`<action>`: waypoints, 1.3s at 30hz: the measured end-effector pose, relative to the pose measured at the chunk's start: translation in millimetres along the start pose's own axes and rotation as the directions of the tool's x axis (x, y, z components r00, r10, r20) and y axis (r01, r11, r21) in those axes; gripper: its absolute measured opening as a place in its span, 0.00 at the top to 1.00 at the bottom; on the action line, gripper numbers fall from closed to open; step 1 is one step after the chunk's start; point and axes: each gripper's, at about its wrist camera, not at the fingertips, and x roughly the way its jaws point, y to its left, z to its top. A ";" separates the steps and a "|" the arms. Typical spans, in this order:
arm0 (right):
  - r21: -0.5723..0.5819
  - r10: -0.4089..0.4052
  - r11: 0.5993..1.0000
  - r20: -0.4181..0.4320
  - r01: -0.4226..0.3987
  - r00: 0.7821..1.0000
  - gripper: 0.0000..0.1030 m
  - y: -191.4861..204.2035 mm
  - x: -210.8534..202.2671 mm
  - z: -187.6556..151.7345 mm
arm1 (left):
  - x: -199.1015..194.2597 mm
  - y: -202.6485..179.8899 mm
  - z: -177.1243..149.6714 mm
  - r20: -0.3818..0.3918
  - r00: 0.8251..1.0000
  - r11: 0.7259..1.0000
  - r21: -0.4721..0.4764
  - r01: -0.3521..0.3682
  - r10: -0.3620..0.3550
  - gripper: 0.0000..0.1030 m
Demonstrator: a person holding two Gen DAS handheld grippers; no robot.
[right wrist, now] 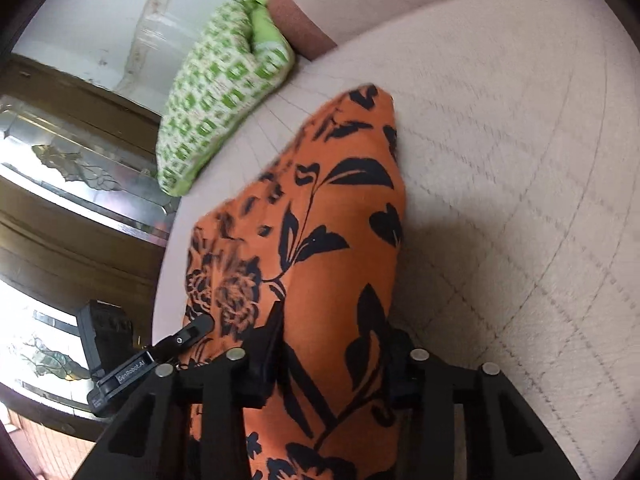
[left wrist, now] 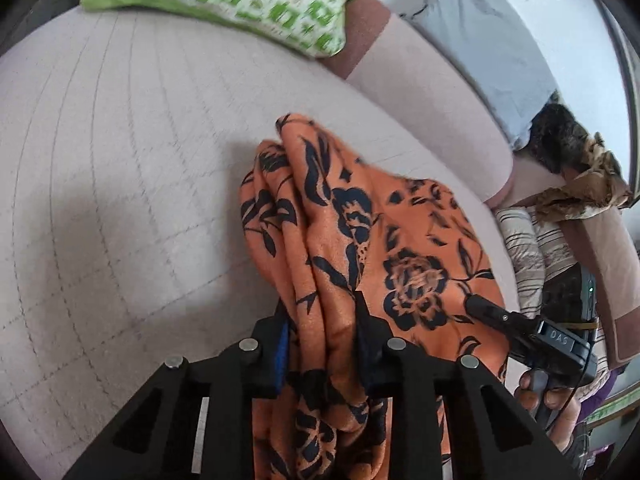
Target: Fold small clothes
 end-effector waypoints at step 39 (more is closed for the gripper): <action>-0.031 -0.124 0.990 0.251 0.136 0.960 0.36 -52.7 -121.5 -5.9 | 10.7 -81.6 -34.0 0.108 0.990 0.923 0.367 -0.119 0.085 0.53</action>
